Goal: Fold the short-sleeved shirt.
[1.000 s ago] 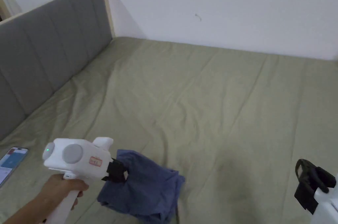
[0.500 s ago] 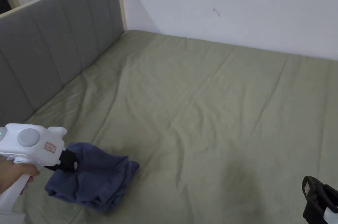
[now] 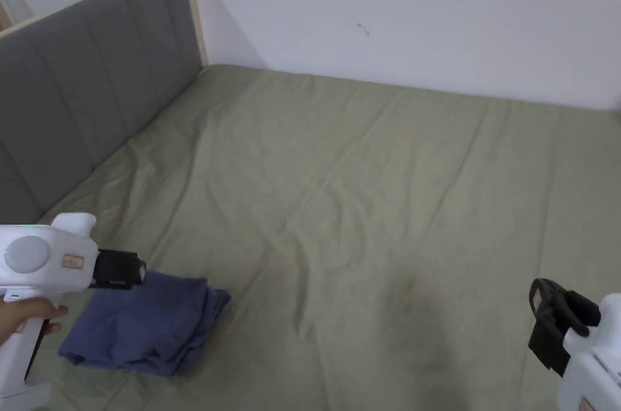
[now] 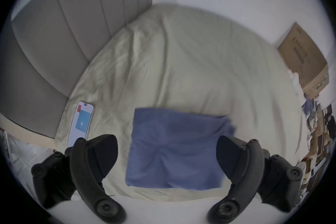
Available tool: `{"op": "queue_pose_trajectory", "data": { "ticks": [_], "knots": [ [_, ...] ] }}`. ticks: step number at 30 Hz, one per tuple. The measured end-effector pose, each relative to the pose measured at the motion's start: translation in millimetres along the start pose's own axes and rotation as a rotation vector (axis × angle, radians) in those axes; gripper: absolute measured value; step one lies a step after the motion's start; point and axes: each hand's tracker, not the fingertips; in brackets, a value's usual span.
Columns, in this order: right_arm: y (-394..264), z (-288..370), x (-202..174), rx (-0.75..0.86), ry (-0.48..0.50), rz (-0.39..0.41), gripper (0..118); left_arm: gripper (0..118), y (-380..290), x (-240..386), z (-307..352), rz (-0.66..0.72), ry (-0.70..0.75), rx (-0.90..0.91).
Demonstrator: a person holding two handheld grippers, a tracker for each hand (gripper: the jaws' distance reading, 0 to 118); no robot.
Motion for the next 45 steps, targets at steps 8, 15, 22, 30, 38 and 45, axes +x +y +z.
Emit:
{"op": "queue_pose_trajectory", "data": {
  "ticks": [8,15,22,30,38,45],
  "knots": [
    [46.4,42.1,22.1,0.103,-0.021,0.034,4,118,7.0,72.5,120.4,0.016,-0.017,0.452],
    [71.4,70.6,46.4,0.175,-0.050,0.045,4,118,5.5,143.0,183.7,0.062,-0.105,0.671],
    [82.6,91.3,68.6,0.235,-0.103,0.059,4,118,-27.3,237.7,203.1,0.027,-0.016,0.930],
    [79.7,112.8,88.7,0.289,-0.192,0.084,4,80,-63.5,305.5,187.4,-0.039,-0.057,1.051],
    [73.9,119.1,99.9,0.314,-0.261,0.087,4,6,-80.2,341.2,166.1,-0.094,-0.171,1.011],
    [71.1,117.6,103.8,0.310,-0.268,0.065,4,6,-86.8,355.1,156.7,-0.166,-0.174,0.979]
  ]
}}
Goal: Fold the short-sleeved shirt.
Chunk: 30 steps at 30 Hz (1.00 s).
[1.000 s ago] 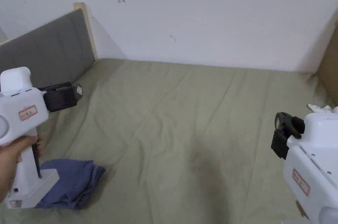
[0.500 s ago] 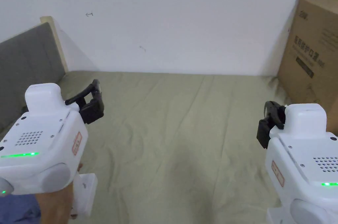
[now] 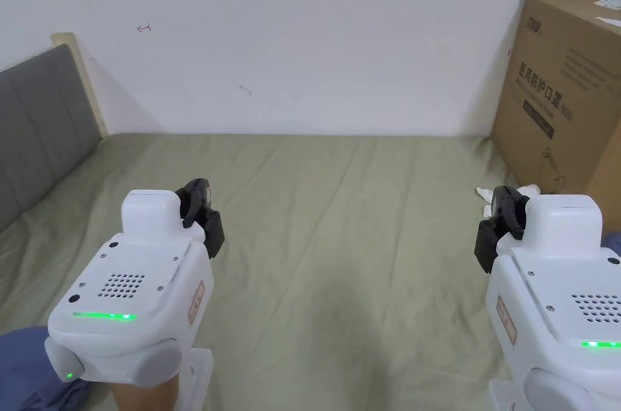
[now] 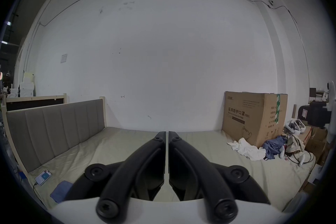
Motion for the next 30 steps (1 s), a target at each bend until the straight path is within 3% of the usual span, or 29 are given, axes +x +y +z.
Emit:
{"op": "queue_pose_trajectory", "data": {
  "ticks": [30],
  "knots": [
    [1.0,6.1,-2.7,-0.004,0.007,-0.008,4,6,0.1,-4.2,1.3,0.005,-0.004,-0.017]
  ]
}}
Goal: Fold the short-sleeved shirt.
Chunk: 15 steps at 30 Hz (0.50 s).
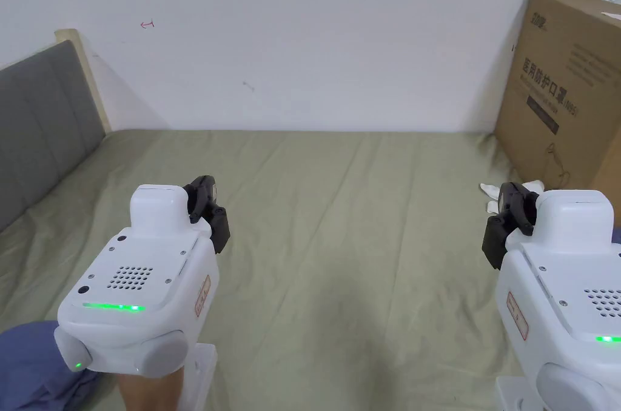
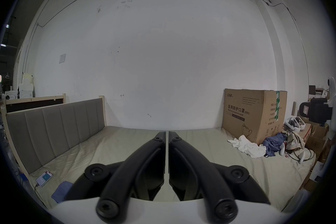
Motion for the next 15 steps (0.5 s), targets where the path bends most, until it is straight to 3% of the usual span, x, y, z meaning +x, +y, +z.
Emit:
{"op": "queue_pose_trajectory", "data": {
  "ticks": [15],
  "knots": [
    [0.9,2.3,0.0,0.001,-0.002,0.002,4,6,-1.3,-4.6,0.5,0.012,0.006,-0.006]
  ]
}}
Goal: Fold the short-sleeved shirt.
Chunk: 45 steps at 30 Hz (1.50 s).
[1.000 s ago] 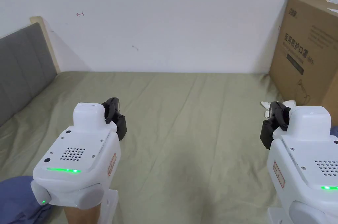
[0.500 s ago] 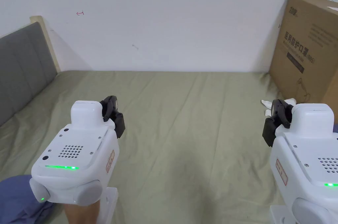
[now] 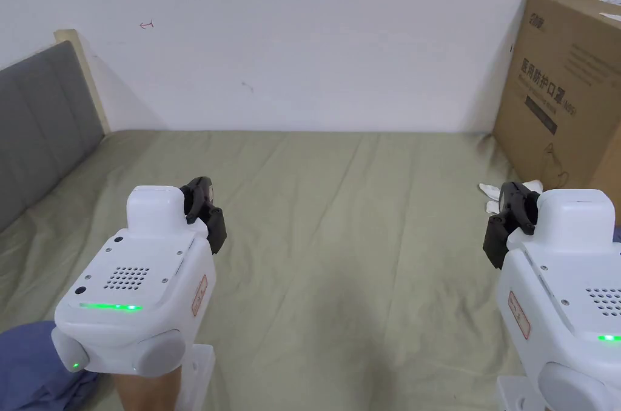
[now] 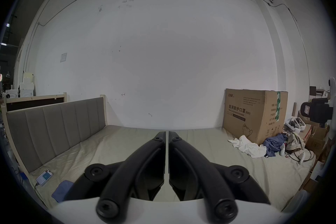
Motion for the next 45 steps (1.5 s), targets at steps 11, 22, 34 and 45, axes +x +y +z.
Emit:
{"op": "queue_pose_trajectory", "data": {
  "ticks": [11,22,34,45],
  "knots": [
    [0.6,0.5,0.2,0.004,0.000,-0.008,4,6,2.2,-2.5,0.3,-0.008,0.003,0.003],
    [-2.2,0.3,3.3,-0.012,0.010,-0.011,30,81,0.4,-3.0,2.0,-0.029,0.050,0.015],
    [-7.8,0.2,6.4,-0.004,-0.018,-0.041,118,118,1.3,-2.6,3.6,-0.034,0.061,0.031],
    [-2.5,4.0,7.2,0.012,-0.018,-0.055,118,118,2.5,-1.9,7.1,-0.053,0.064,0.059]
  ]
}}
